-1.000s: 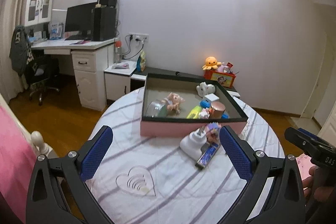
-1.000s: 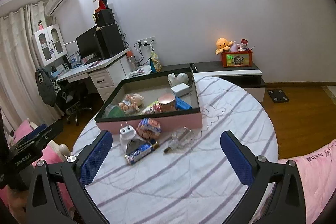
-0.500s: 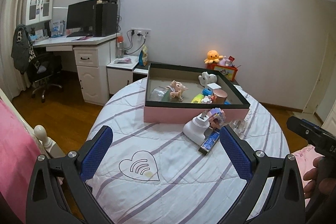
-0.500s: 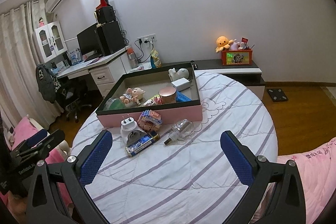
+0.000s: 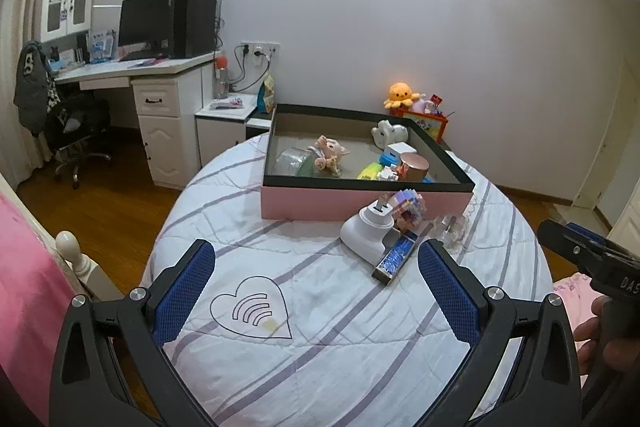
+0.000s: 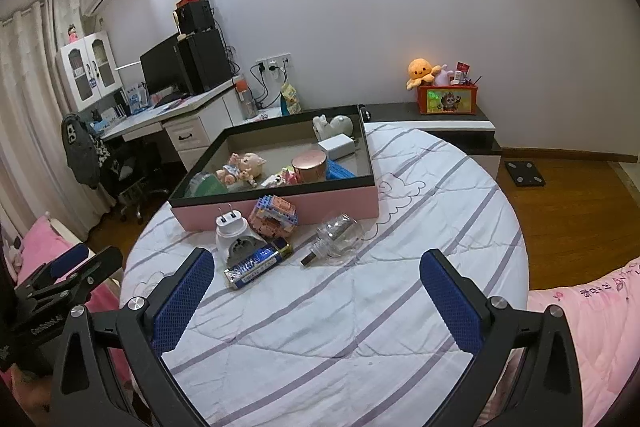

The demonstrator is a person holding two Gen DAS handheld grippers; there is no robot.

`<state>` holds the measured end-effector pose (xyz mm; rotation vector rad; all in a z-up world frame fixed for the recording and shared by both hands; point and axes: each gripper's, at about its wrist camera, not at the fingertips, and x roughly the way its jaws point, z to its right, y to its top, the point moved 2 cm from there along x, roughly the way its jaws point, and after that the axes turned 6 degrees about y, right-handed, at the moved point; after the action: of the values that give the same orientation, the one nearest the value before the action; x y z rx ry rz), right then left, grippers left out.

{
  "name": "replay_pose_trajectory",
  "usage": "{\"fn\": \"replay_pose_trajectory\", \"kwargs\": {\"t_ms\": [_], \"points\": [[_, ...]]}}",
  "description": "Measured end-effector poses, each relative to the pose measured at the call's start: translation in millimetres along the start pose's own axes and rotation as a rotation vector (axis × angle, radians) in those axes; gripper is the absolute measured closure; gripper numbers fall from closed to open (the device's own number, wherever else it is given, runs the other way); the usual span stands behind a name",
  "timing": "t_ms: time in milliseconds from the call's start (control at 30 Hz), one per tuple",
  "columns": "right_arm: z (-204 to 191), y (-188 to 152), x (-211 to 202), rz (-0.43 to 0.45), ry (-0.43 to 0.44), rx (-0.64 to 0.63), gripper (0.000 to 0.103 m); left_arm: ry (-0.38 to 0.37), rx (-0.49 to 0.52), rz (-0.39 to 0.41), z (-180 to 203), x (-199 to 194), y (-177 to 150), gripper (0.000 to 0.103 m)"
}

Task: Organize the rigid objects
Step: 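Withdraw both tools from the box back over the bed, then grasp the white plug adapter with left tool while right tool grasps the clear glass jar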

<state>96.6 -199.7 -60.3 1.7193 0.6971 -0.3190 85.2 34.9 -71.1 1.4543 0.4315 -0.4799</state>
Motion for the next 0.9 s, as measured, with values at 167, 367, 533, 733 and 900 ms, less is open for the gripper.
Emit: {"fn": "replay_pose_trajectory", "kwargs": {"t_ms": [167,367,533,733,900], "points": [[9.0,-4.2,18.7,-0.042,-0.019,0.001,0.000,-0.014,0.013,-0.027,5.8,14.1,-3.6,0.000],[23.4,-4.2,56.2,-0.103,-0.042,-0.006,0.000,-0.047,0.040,-0.080,22.9,49.1,-4.7,0.000],[33.1,-2.8,90.1,-0.153,-0.055,-0.001,0.000,-0.053,0.069,-0.136,37.4,91.2,-3.4,0.000],[39.3,-2.5,128.0,-0.222,-0.089,-0.039,0.000,-0.041,0.102,-0.200,46.1,130.0,-2.1,0.000],[40.9,0.5,143.3,-0.258,-0.088,-0.053,0.000,-0.034,0.160,-0.244,56.5,150.5,1.0,0.001]]}}
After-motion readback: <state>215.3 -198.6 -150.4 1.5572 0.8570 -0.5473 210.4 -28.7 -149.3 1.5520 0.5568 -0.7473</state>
